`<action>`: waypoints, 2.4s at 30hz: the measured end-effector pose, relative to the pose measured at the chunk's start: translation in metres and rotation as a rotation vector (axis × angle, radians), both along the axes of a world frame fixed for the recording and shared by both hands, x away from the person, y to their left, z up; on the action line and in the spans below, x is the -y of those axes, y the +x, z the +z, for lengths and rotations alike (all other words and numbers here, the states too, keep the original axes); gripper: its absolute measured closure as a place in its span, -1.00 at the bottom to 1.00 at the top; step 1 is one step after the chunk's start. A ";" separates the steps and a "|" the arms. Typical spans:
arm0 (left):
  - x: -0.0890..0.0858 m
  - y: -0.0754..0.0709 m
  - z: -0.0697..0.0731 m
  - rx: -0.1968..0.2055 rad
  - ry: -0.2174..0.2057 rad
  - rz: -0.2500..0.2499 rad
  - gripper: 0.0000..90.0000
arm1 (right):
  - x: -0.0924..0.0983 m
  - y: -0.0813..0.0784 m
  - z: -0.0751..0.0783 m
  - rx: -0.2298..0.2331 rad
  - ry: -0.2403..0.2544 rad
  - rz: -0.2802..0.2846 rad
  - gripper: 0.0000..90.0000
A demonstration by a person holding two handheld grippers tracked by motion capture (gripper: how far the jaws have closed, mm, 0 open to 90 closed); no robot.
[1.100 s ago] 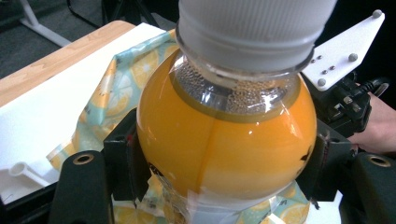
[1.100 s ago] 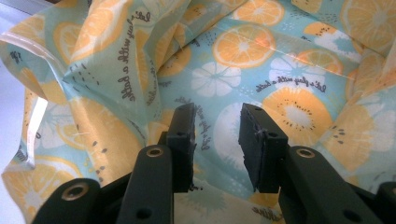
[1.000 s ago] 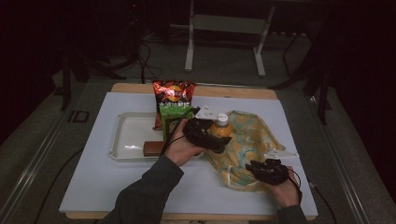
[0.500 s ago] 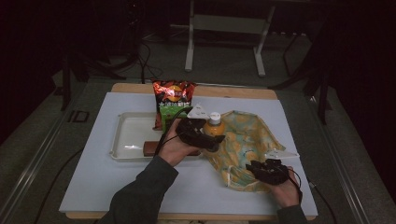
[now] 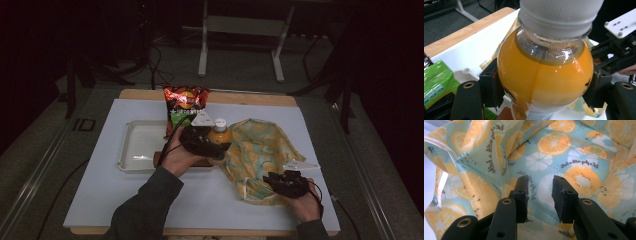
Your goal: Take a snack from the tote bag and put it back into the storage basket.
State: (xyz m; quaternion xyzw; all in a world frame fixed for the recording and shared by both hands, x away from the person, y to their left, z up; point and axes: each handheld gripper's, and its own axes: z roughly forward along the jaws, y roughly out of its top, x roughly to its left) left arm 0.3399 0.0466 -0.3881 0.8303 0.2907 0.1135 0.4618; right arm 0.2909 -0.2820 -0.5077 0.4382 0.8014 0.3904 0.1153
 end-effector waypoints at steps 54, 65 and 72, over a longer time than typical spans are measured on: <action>-0.097 -0.003 -0.016 0.035 0.016 0.136 -0.33 | 0.001 0.001 -0.001 -0.006 -0.004 0.000 0.47; -0.115 -0.004 -0.019 0.033 0.018 0.166 -0.33 | 0.001 0.001 -0.002 -0.006 -0.005 0.003 0.46; -0.127 -0.004 -0.016 0.037 0.020 0.179 -0.33 | 0.001 0.002 -0.002 -0.007 -0.008 0.001 0.46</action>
